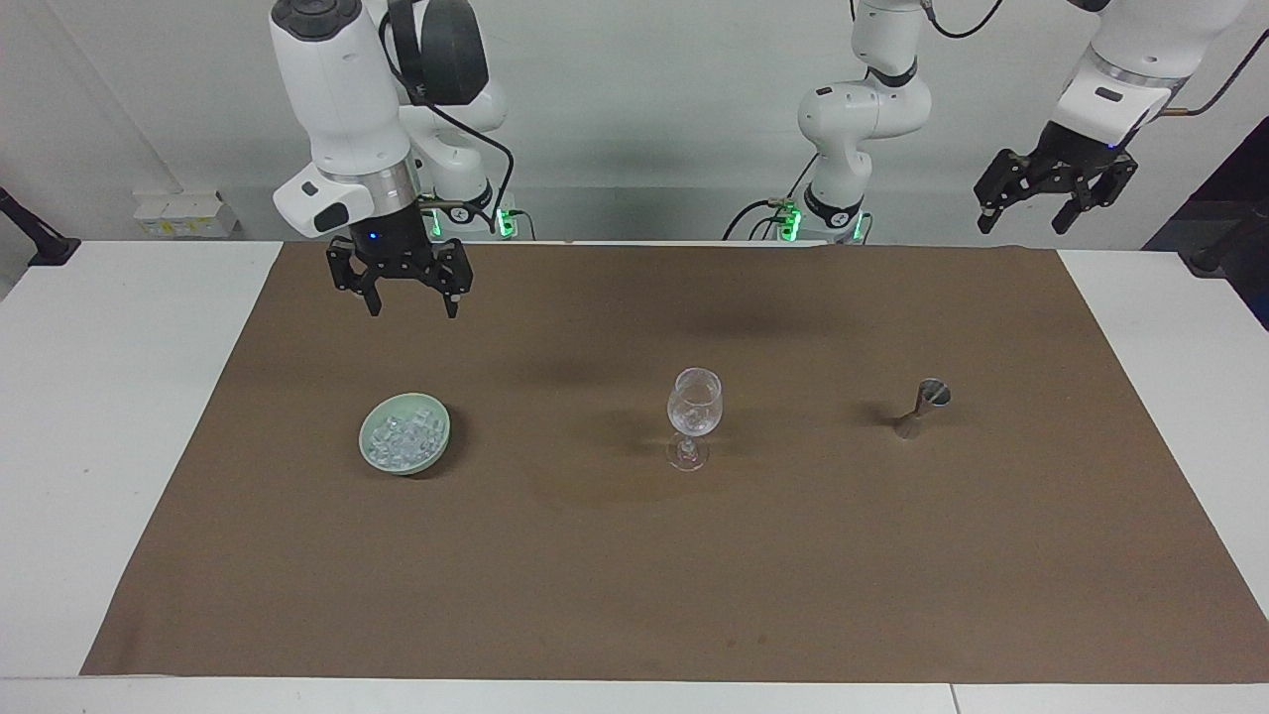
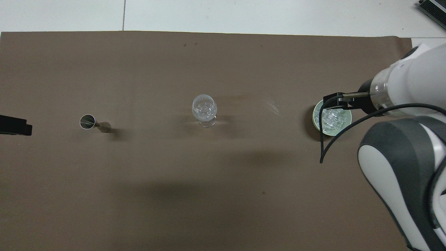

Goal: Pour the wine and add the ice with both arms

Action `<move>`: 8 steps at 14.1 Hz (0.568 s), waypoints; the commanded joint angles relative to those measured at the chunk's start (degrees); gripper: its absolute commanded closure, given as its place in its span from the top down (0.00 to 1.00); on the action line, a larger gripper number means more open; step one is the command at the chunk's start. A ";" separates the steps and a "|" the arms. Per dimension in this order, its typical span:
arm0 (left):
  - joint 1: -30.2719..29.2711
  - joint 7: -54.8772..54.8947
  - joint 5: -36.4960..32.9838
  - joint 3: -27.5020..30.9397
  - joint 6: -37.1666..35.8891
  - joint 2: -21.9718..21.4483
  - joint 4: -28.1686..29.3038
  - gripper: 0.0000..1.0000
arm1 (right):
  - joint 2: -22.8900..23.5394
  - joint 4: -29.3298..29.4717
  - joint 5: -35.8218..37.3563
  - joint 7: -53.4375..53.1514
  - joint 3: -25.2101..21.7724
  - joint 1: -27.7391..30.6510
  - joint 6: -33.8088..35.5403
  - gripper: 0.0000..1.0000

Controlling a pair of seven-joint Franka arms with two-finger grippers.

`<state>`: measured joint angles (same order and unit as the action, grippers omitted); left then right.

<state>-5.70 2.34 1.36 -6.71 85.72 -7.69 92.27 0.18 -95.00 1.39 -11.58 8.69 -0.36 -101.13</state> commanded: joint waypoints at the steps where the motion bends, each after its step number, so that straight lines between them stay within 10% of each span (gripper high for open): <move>1: -0.54 0.56 -0.04 -0.15 0.06 -0.57 0.19 1.00 | -0.36 0.78 -2.18 2.53 0.62 1.77 1.11 1.00; 8: -0.54 0.56 -0.04 -0.15 -0.02 -0.57 0.19 1.00 | -0.80 0.43 -2.53 2.53 -0.26 2.29 1.29 1.00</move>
<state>-5.70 2.34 1.36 -6.71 85.72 -7.69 92.27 -0.17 -94.53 0.16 -10.77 7.92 0.79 -100.79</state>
